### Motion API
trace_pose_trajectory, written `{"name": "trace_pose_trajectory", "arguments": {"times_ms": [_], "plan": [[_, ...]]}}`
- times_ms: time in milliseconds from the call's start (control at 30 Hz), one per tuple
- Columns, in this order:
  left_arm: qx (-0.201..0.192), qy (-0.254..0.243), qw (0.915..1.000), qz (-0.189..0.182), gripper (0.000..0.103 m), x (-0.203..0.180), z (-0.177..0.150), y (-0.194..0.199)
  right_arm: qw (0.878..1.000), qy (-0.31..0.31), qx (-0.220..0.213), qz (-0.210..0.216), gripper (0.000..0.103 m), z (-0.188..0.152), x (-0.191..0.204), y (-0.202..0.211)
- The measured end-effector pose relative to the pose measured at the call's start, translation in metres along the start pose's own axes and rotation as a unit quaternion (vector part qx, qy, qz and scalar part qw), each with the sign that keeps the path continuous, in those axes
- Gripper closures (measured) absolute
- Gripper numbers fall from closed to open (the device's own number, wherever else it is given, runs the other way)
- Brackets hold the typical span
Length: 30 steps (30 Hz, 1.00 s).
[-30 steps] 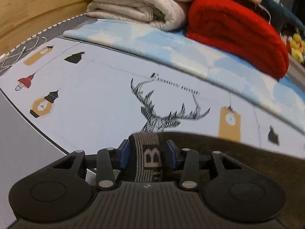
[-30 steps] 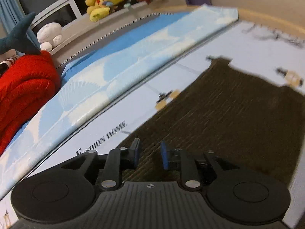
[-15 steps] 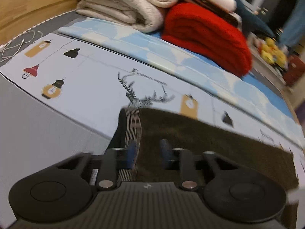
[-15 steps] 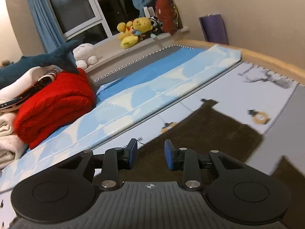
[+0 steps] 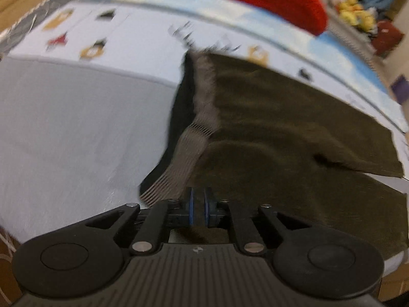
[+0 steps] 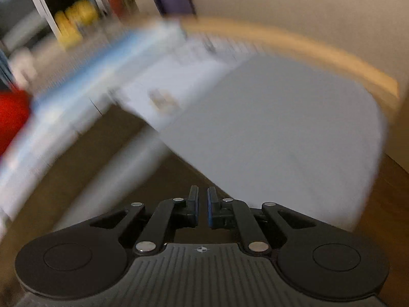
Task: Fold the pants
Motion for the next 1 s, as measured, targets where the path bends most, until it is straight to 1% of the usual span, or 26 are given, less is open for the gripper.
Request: {"name": "trace_pose_trajectory", "arguments": {"times_ms": [33,67,100,133,167,233,300,400,500,567,633,700,733,767,833,867,900,967,1000], "plan": [[0.01,0.011,0.9999,0.002,0.085,0.007,0.001,-0.005,1.0,0.008,0.019,0.007,0.091,-0.003,-0.004,-0.008],[0.017,0.02,0.9997,0.004,0.069,0.012,0.003,-0.01,0.999,0.016,0.031,0.009,0.086,-0.006,-0.007,-0.014],[0.022,0.026,0.9994,0.011,0.054,0.016,0.005,-0.016,0.999,0.022,0.036,-0.001,0.077,-0.007,-0.009,-0.018],[0.029,0.028,0.9989,0.023,0.049,0.019,0.007,-0.022,0.999,0.027,0.039,-0.015,0.074,-0.008,-0.011,-0.021],[0.036,0.026,0.9982,0.04,0.046,0.02,0.009,-0.028,0.998,0.027,0.045,-0.022,0.074,-0.008,-0.013,-0.024],[0.048,0.021,0.997,0.058,0.045,0.023,0.014,-0.039,0.998,0.019,0.052,-0.021,0.074,-0.009,-0.013,-0.025],[0.058,0.014,0.9959,0.068,0.042,0.022,0.017,-0.049,0.998,0.033,0.054,-0.031,0.072,-0.011,-0.006,-0.026],[0.062,-0.011,0.9935,0.094,0.041,0.021,0.019,-0.059,0.997,0.028,0.051,-0.044,0.072,-0.008,-0.005,-0.026],[0.069,-0.012,0.9934,0.091,0.037,0.026,0.02,-0.066,0.997,0.023,0.05,-0.053,0.072,-0.006,-0.005,-0.026],[0.071,-0.014,0.9933,0.09,0.035,0.029,0.019,-0.068,0.997,0.018,0.05,-0.052,0.072,-0.003,-0.005,-0.024],[0.072,-0.017,0.9934,0.088,0.034,0.03,0.018,-0.067,0.997,0.004,0.044,-0.059,0.071,0.001,-0.011,-0.021],[0.072,-0.021,0.9936,0.084,0.034,0.031,0.017,-0.067,0.997,-0.009,0.031,-0.073,0.061,0.002,-0.018,-0.016],[0.071,-0.022,0.9937,0.083,0.034,0.031,0.017,-0.068,0.997,-0.01,0.028,-0.076,0.059,0.002,-0.019,-0.017],[0.071,-0.025,0.9938,0.082,0.034,0.031,0.016,-0.068,0.997,-0.006,0.031,-0.076,0.057,0.001,-0.018,-0.019],[0.07,-0.031,0.9938,0.08,0.035,0.031,0.016,-0.07,0.996,0.012,0.054,-0.067,0.056,-0.004,-0.012,-0.027],[0.07,-0.033,0.9938,0.08,0.035,0.03,0.015,-0.07,0.996,0.023,0.068,-0.061,0.053,-0.007,-0.009,-0.032],[0.069,-0.035,0.9938,0.079,0.038,0.03,0.015,-0.07,0.994,0.037,0.073,-0.066,0.05,-0.01,-0.004,-0.035],[0.068,-0.047,0.9938,0.075,0.046,0.025,0.014,-0.072,0.993,0.06,0.074,-0.076,0.049,-0.013,0.0,-0.036],[0.067,-0.06,0.9928,0.08,0.051,0.021,0.014,-0.072,0.992,0.062,0.074,-0.076,0.051,-0.012,0.002,-0.036]]}}
Point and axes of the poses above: each gripper's, at about its wrist camera, not at the fingertips, and y roughly against the way its jaws point, x to its left, z to its top, the point moved 1 cm from there along -y, roughly the way its jaws point, and after that the axes turned 12 degrees about -z, right-handed, at the moved point
